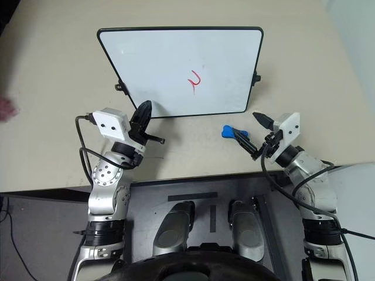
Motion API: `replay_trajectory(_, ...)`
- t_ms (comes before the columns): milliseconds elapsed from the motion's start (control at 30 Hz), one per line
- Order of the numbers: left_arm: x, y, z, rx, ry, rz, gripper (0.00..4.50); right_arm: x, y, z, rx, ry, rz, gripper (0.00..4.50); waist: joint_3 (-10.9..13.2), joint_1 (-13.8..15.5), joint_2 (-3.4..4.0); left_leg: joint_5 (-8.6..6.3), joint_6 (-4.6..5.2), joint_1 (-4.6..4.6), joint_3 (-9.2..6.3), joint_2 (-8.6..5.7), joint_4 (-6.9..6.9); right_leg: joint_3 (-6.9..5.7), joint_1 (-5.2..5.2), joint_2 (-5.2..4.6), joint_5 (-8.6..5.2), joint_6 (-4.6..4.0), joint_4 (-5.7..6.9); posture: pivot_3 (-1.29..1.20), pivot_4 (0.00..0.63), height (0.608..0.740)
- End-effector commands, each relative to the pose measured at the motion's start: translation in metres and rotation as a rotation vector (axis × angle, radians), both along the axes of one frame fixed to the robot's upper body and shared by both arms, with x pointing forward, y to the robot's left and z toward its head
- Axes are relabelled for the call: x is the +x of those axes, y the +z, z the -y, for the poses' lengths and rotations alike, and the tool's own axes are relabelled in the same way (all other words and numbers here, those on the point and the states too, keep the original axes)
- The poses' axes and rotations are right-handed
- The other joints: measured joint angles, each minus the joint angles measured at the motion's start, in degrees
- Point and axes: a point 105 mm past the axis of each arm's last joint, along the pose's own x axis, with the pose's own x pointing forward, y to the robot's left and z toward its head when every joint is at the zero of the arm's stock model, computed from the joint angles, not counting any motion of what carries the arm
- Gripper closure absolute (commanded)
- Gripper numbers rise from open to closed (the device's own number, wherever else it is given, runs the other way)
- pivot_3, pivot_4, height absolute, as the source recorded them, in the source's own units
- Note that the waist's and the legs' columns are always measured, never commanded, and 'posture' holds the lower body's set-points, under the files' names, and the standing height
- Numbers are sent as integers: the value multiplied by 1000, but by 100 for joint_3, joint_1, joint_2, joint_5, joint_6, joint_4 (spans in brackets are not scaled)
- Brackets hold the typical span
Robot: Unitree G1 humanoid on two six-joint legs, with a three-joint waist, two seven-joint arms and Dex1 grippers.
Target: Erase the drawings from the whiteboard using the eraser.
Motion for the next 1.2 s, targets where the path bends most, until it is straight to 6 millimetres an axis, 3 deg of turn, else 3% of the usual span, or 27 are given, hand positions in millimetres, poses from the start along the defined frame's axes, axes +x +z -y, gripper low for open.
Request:
replay_trajectory(33,1,12,3,7,-12,42,4500,-5,13,-6,6,30,53,28,0,-1,0,0,0,0,0,0,0,0,0,0,0,0,0,0,150,740)
replay_trajectory(500,-4,6,8,-11,8,42,4500,-14,7,-21,-213,224,65,28,0,-1,0,-2,-4,0,10,0,3,1,1,5,0,0,0,0,150,740)
replay_trajectory(700,-9,11,-8,7,51,49,4500,-9,-5,-28,-316,287,64,28,-1,-2,-1,0,-4,1,17,-1,4,1,2,6,0,0,1,0,150,740)
replay_trajectory(1200,-19,2,-9,-7,83,24,4500,4,-33,-20,-438,299,-11,28,-1,10,-1,-1,-3,6,0,9,4,3,2,5,3,-6,1,0,150,740)
